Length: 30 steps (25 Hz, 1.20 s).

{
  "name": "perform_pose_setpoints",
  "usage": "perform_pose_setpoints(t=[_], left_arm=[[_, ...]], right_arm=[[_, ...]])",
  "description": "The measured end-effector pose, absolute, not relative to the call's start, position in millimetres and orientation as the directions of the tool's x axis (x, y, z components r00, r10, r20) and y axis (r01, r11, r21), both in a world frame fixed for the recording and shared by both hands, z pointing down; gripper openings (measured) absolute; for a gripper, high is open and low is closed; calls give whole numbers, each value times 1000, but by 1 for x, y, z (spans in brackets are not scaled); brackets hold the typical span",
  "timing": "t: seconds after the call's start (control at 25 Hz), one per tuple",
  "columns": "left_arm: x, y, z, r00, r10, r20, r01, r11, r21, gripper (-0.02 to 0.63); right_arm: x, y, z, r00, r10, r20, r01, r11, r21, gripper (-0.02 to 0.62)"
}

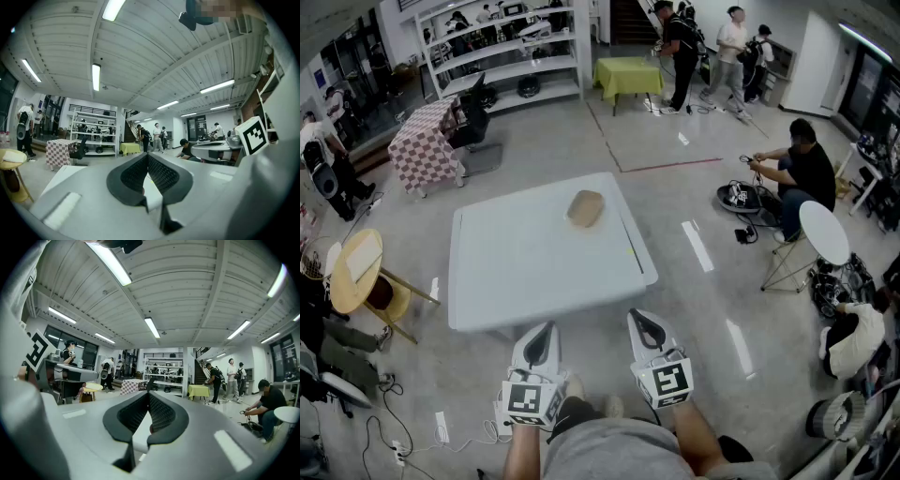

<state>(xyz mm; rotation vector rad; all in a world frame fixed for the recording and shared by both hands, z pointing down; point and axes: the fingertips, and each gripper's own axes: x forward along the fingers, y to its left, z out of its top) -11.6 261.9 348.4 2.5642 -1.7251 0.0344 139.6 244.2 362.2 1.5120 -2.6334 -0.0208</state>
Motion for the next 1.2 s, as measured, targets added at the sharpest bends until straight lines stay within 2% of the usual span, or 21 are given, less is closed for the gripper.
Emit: perform_pose_setpoints(t=[0.6,1.2], left_arm=[[-41,218,360,399,-913,81,-917,-397,43,11],[-78,116,348,551,-833,59,-834,-548,59,11]], right_arm=[[113,200,371,-482,-870,105,-873,487,34,3],[71,123,355,-339,-936,99,-936,346,61,3]])
